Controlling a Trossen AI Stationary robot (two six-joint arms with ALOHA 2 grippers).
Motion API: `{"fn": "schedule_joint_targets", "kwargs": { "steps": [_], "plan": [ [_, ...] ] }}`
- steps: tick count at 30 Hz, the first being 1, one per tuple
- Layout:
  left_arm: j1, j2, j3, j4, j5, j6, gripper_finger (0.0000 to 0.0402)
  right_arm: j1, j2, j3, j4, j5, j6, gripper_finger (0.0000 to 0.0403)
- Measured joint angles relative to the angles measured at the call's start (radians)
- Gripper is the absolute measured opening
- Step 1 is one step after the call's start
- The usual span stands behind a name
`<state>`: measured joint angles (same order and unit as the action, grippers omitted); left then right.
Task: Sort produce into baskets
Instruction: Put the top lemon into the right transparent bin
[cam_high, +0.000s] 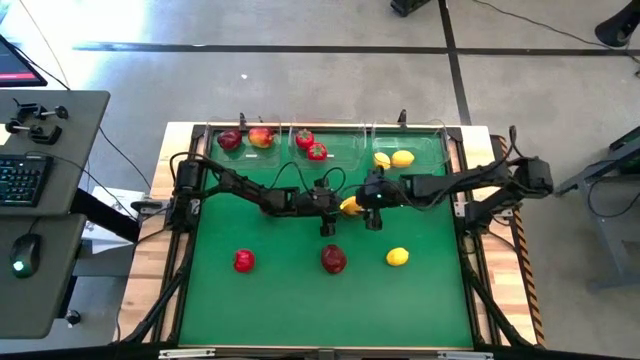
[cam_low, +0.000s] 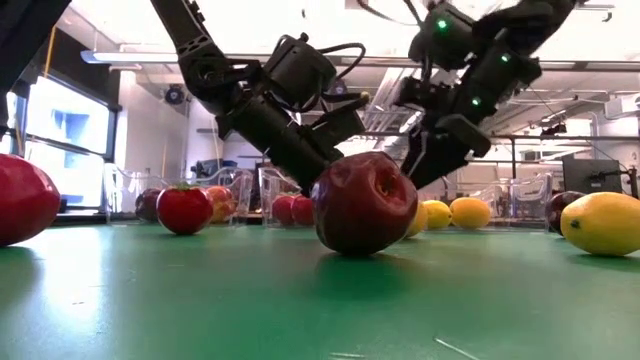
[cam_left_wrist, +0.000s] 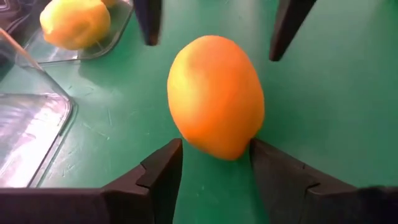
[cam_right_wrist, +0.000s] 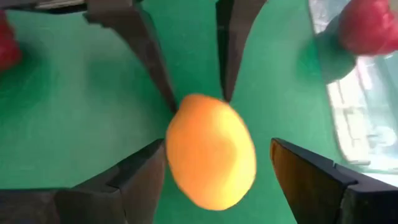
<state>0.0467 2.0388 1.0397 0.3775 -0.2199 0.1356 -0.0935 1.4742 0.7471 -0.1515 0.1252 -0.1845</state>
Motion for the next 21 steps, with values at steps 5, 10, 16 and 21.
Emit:
{"fn": "schedule_joint_targets", "kwargs": {
  "steps": [5, 10, 16, 21],
  "plan": [
    [0.0, 0.0, 0.0, -0.009, 0.0, 0.0, 0.0172, -0.012, 0.041, 0.06, -0.099, 0.005, -0.004, 0.0282],
    [0.0, 0.0, 0.0, -0.011, 0.0, 0.007, 0.0172, -0.031, 0.09, 0.065, -0.088, -0.054, 0.013, 0.0282],
    [0.0, 0.0, 0.0, -0.012, 0.0, 0.007, 0.0172, -0.032, 0.148, 0.064, -0.054, -0.082, 0.019, 0.0282],
    [0.0, 0.0, 0.0, -0.012, 0.0, 0.007, 0.0172, -0.033, 0.167, 0.064, -0.043, -0.085, 0.029, 0.027]
  ]
}}
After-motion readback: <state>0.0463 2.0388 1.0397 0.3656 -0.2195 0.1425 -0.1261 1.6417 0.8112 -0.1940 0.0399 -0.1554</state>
